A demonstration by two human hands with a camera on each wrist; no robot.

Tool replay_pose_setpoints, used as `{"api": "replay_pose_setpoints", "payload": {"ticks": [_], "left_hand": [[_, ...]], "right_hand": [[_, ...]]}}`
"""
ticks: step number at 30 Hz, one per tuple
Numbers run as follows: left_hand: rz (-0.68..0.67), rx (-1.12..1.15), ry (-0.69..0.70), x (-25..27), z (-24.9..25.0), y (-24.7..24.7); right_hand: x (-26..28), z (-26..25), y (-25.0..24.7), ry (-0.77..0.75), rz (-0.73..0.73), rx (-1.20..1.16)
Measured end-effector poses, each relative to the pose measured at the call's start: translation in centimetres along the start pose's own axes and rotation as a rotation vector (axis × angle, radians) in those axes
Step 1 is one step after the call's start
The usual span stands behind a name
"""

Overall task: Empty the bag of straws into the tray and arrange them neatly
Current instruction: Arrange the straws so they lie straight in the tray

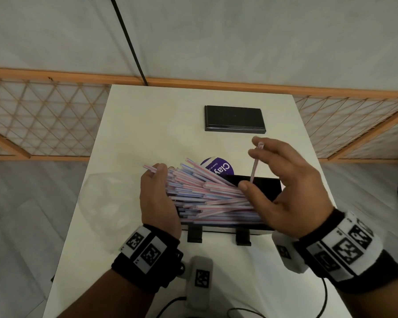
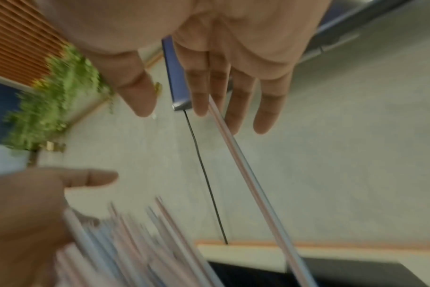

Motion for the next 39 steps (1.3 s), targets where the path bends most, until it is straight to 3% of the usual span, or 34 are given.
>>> {"api": "replay_pose_setpoints", "payload": {"ticks": [3, 6, 9, 11, 15, 20, 23, 28, 33, 35, 39], "left_hand": [[0.002, -0.046, 0.012, 0.0, 0.0, 0.0], [0.015, -0.066, 0.01, 0.1, 0.2, -0.1], [-0.013, -0.054, 0.009, -0.4, 0.9, -0.1], [-0.053, -0.045, -0.002, -0.9, 1.5, 0.3], [-0.172, -0.054, -0.09, -1.4, 1.7, 1.8], [-0.287, -0.295, 0.041, -1.0, 2.1, 3.2], [-0.291, -0.374, 0.074, -0.9, 1.6, 3.8], [-0.254, -0.45, -0.003, -0.8, 1.1, 4.3], [-0.287, -0.255, -0.112, -0.6, 0.6, 4.3], [-0.187, -0.245, -0.028, -0.6, 1.3, 3.6], [-0.032, -0.371, 0.274, -0.9, 3.5, 1.6]], "right_hand": [[-0.2, -0.9, 0.7, -0.059, -0.056, -0.056], [1.2, -0.5, 4.5, -0.041, -0.223, -0.19], [3.2, 1.9, 7.5, 0.119, -0.343, -0.251], [4.1, 4.2, 8.4, 0.25, -0.417, -0.171], [5.4, 6.2, 10.5, 0.322, -0.591, -0.024], [4.8, 5.6, 11.8, 0.3, -0.53, -0.058], [4.6, 5.2, 12.1, 0.288, -0.504, -0.033], [4.5, 5.2, 12.9, 0.332, -0.531, -0.021], [3.0, 3.3, 11.4, 0.254, -0.398, 0.066], [2.8, 2.9, 11.6, 0.268, -0.433, 0.117], [4.2, 4.1, 12.4, 0.365, -0.581, 0.136]]}}
Point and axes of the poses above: each hand's wrist, its own x-axis away from the middle knuckle, its own y-axis out of the palm, z = x × y, the point moved 7 cm from there along -x, towards the middle knuckle, and after that the axes turned 9 degrees about -y, right-handed, at the moved point
